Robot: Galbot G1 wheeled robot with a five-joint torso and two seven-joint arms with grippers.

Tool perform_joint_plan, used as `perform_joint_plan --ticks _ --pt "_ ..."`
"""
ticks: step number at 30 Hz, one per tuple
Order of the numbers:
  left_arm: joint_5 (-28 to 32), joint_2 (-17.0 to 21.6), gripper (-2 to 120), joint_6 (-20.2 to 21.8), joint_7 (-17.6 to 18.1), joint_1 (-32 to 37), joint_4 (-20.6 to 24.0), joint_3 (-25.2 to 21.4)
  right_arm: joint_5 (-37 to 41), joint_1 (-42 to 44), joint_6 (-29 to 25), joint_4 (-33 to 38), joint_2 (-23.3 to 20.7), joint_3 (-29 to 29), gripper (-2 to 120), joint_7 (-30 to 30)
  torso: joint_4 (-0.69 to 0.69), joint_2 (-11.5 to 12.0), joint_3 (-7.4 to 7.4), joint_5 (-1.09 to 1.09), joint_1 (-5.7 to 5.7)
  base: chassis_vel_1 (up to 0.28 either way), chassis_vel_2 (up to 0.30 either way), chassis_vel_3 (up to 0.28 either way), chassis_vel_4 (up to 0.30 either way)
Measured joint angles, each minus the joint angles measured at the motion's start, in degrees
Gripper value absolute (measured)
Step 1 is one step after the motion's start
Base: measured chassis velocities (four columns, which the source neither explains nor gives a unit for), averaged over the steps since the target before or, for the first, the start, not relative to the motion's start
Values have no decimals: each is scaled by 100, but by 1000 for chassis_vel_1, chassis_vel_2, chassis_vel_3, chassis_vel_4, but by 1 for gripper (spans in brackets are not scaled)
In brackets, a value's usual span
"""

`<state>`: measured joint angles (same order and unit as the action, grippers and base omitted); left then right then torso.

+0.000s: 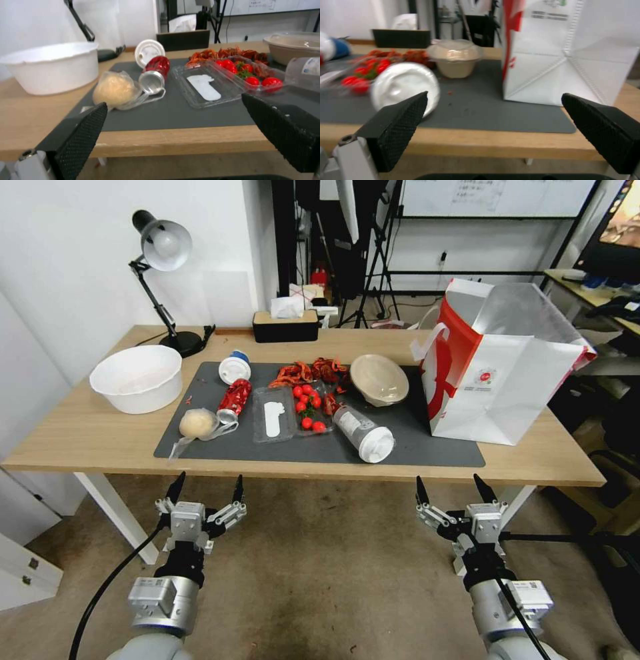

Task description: Pick up the trash from the table and place it into the takeout bag.

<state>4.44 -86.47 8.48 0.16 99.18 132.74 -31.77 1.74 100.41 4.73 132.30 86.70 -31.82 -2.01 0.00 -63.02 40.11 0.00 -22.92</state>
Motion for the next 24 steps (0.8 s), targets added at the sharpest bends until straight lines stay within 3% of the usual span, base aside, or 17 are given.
perform_joint_plan --ticks 2,5,18,24 --pt "253 -32 100 481 17 -221 62 -19 182 -284 490 70 86 -52 100 -211 0 0 0 0 0 0 0 0 0" --pt "436 -69 100 780 9 -393 97 -36 427 -540 758 95 124 -84 100 -357 -1 0 0 -1 -1 0 0 0 0" --pt "472 -126 100 706 -26 -434 46 -35 1317 -938 478 -166 -386 148 100 -196 0 0 1 0 -1 0 0 0 0" --pt "418 -182 100 612 -27 -422 19 -41 2105 -1543 415 -650 -976 491 100 90 0 0 0 0 -1 0 0 0 0"
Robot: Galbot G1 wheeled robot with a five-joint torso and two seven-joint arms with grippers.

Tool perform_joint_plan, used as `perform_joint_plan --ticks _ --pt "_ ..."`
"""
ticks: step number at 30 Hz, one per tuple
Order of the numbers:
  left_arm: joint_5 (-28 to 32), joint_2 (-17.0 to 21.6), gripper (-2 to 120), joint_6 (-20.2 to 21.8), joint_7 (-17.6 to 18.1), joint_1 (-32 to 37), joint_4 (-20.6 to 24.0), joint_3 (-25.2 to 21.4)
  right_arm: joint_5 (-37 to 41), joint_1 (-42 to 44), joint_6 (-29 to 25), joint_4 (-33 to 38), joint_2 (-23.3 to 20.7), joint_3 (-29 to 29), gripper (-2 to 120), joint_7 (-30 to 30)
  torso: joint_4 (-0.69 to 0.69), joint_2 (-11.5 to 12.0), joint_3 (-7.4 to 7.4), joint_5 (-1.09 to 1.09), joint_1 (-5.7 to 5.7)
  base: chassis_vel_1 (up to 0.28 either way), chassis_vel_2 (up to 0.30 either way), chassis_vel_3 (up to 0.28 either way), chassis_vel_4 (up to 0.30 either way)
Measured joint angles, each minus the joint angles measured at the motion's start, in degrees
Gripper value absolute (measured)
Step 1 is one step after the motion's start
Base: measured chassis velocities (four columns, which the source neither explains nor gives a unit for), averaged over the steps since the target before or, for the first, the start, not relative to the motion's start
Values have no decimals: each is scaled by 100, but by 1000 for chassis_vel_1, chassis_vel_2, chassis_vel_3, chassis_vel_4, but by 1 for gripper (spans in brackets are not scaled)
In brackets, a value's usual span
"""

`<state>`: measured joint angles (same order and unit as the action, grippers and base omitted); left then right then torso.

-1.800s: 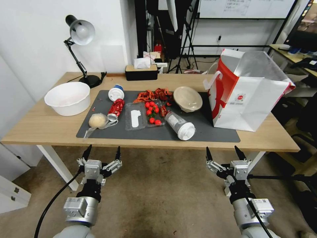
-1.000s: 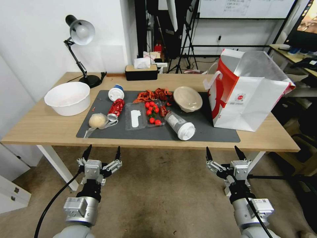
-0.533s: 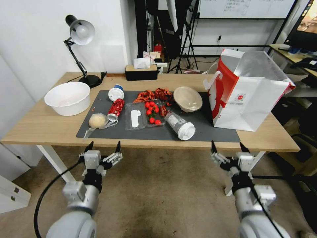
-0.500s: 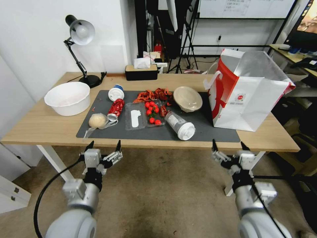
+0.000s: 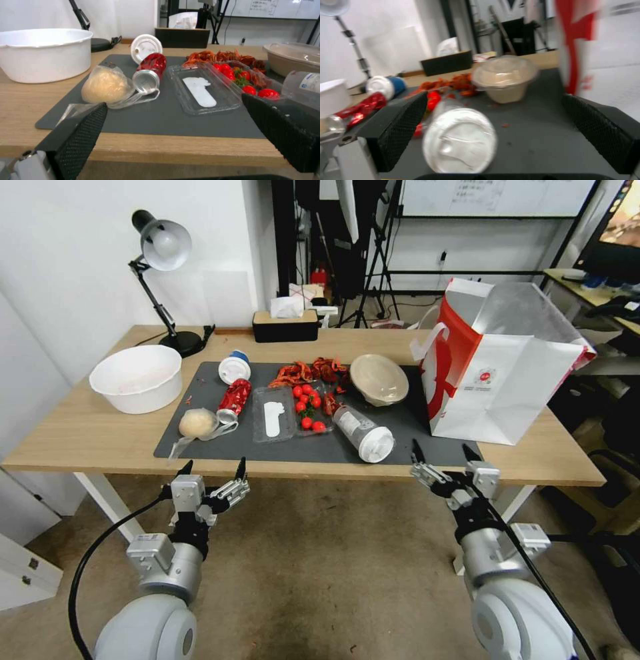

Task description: Pick up the trash from the table and place it into the takeout bag.

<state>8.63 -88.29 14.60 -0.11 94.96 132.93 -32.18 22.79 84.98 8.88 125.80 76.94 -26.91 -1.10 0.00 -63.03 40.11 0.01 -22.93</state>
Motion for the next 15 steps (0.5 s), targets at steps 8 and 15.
perform_joint_plan --ticks 8,15 --pt "-131 -92 100 -143 6 96 -4 -77 572 -853 254 -663 -442 455 100 242 1 0 0 -1 0 0 0 0 0" --pt "-227 -161 100 -207 12 191 53 -106 829 -1230 533 -1030 -521 659 100 205 0 1 0 0 1 0 0 0 0"
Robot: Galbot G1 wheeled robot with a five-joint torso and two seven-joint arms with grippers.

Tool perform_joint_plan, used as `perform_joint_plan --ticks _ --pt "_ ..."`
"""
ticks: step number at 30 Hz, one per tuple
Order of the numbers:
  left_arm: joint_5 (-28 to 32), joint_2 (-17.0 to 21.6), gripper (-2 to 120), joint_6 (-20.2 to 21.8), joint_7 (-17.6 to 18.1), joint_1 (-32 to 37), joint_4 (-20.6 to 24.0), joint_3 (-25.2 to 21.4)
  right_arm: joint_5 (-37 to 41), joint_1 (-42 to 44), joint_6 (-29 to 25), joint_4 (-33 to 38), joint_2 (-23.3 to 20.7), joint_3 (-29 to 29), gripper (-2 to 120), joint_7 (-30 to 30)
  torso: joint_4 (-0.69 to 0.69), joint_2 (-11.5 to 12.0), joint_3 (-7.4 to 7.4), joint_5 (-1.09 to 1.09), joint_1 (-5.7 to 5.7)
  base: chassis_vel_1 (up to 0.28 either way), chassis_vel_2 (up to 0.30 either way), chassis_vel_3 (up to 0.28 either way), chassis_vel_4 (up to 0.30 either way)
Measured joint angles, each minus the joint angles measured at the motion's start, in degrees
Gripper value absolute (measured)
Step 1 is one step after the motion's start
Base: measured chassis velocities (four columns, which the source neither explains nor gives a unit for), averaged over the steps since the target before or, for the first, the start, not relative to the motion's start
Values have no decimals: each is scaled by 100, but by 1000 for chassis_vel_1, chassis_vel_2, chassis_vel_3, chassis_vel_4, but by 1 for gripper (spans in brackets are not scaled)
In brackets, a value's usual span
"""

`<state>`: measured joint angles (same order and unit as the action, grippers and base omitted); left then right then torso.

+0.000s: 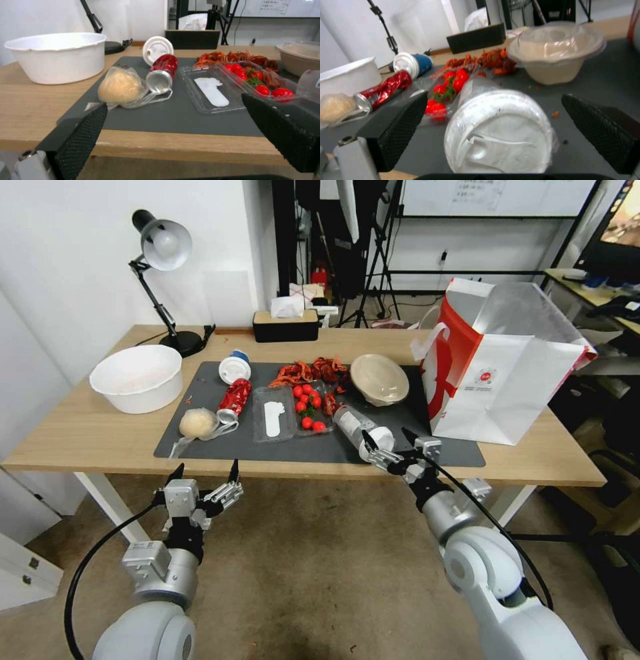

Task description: Pick up the trash from the table and place it into the takeout bag.

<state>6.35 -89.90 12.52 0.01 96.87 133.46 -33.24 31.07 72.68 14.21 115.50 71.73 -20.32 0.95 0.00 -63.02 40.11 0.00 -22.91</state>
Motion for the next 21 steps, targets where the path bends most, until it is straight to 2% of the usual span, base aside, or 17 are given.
perform_joint_plan --ticks 6,16,17,18,21 --pt "-36 -29 100 -25 5 37 28 -42 93 -259 82 -345 -6 163 100 -4 0 0 0 0 0 0 0 0 0" --pt "-57 -47 100 -58 9 48 28 -49 104 -357 97 -505 33 277 99 -28 0 0 0 -1 0 0 0 0 0" --pt "-60 -47 100 -63 10 50 28 -49 104 -357 97 -511 42 283 89 -34 0 0 0 0 0 0 0 0 0" --pt "-61 -48 100 -77 12 51 25 -49 102 -348 97 -512 50 286 86 -36 0 0 0 0 0 0 0 0 0" --pt "-62 -47 100 -82 12 51 23 -49 100 -342 97 -512 52 286 84 -37 0 0 0 -1 0 0 0 0 0"
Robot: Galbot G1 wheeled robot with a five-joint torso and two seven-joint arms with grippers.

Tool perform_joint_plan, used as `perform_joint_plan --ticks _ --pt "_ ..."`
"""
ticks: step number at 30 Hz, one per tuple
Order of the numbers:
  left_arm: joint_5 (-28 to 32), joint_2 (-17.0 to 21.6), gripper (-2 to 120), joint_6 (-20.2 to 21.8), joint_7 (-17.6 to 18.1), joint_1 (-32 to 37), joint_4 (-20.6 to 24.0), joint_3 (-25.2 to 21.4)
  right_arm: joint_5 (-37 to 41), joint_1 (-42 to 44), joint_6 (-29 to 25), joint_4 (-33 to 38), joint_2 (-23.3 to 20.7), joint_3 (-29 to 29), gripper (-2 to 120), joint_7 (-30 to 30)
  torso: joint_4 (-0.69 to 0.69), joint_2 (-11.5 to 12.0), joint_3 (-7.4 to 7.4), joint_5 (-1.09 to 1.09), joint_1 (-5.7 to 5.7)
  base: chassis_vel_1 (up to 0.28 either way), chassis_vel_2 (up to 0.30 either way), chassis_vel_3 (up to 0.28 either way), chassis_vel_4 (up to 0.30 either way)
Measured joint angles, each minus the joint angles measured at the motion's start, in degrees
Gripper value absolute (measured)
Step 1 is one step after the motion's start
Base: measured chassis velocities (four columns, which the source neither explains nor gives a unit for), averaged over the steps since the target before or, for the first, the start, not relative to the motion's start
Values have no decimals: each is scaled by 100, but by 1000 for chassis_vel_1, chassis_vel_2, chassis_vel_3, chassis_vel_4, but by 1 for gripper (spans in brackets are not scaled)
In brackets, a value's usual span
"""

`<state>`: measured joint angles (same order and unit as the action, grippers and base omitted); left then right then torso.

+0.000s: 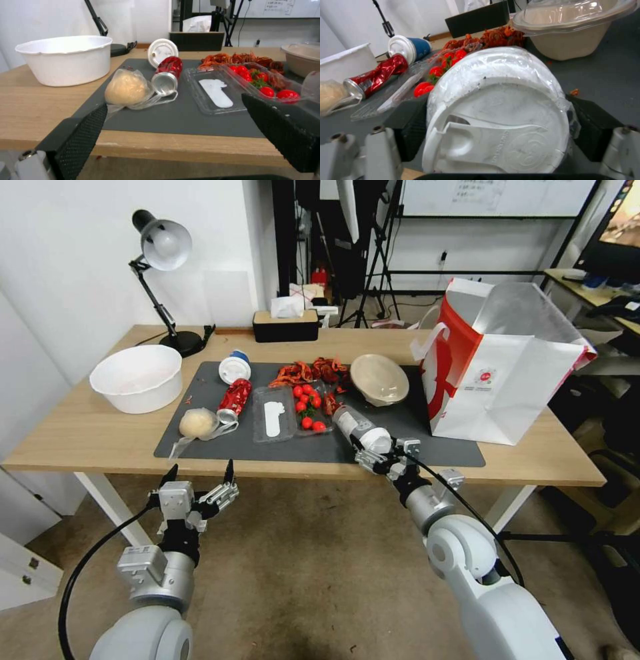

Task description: Pick up the trash from the table and place it into the takeout bag.

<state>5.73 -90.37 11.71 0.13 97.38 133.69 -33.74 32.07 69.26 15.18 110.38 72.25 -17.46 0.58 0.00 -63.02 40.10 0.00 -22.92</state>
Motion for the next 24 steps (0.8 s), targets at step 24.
perform_joint_plan --ticks 24 --pt "-35 -19 100 -134 6 28 -49 58 633 -1 -128 1455 -443 -794 69 -58 -1 0 0 1 0 0 0 0 0"
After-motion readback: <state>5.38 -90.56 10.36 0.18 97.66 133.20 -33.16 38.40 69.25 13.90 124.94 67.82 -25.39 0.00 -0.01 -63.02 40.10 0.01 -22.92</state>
